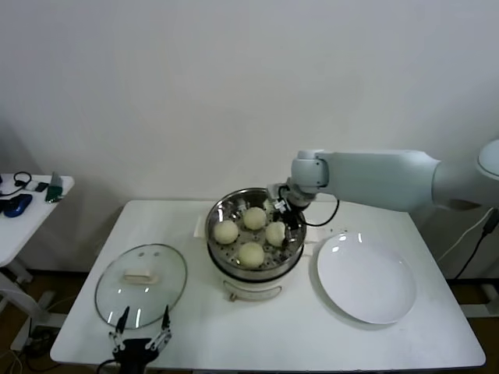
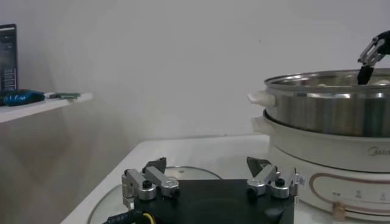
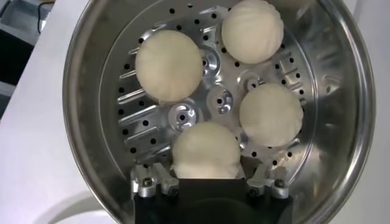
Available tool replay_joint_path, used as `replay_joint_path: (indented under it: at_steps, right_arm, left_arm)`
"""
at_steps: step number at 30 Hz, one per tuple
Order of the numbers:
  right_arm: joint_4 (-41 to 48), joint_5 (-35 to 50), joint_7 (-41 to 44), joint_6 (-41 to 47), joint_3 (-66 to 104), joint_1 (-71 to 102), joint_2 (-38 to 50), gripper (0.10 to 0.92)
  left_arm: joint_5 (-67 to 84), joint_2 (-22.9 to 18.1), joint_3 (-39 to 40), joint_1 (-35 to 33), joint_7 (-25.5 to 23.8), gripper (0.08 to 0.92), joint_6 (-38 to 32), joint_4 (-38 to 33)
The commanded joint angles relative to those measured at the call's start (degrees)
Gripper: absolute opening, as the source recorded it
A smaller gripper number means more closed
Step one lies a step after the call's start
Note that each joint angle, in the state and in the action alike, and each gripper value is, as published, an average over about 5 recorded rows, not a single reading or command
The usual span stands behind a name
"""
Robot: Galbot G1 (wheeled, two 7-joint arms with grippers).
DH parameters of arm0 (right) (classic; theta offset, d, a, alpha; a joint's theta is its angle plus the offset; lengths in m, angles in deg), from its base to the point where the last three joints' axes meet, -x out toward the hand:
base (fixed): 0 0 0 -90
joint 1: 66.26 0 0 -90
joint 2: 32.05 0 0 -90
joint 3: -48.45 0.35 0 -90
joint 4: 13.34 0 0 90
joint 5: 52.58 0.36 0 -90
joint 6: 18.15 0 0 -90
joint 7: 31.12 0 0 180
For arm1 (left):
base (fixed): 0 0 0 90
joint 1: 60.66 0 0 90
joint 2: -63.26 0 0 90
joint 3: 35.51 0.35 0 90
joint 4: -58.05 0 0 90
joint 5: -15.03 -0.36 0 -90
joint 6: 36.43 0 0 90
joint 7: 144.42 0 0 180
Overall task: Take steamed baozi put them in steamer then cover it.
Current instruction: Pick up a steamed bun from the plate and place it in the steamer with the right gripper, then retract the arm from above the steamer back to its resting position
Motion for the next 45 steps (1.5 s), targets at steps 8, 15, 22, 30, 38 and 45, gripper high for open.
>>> replay_joint_path:
  at_steps: [8, 15, 22, 30, 38, 45]
  right_arm:
    - [-2.65, 16.17, -0.94, 0.43, 9.16, -9.51, 10.83, 0.823]
    - [-13.91, 23.33, -35.69, 6.68, 36.03, 8.99, 24.88, 0.823]
    - [-22.38, 18.76, -47.72, 2.94, 67.88, 41.12, 37.95, 0.823]
    - [-26.8, 10.36, -44.81, -6.26, 117.15, 98.25, 40.2, 0.823]
    - [-26.38, -0.49, -40.14, -23.22, 138.62, 126.73, 24.9, 0.823]
    - [-25.83, -4.12, -39.17, -33.18, 137.73, 132.32, 13.7, 0.823]
  left_arm:
    - [-0.38, -0.21, 0.13, -0.22, 0.36, 0.823, 0.8, -1.34]
    - [-0.39, 0.41, 0.0, 1.18, 1.23, 0.823, 2.23, -0.73]
    - [-1.39, 1.83, -0.04, 4.24, -0.51, 0.823, 3.38, -0.19]
    - [-1.47, 3.18, -0.17, 7.48, -0.65, 0.823, 3.34, -0.17]
    - [-2.79, 5.31, -0.65, 8.83, -1.8, 0.823, 0.61, 0.73]
    - [-3.21, 7.16, -1.81, 9.37, -2.96, 0.823, -3.03, 1.73]
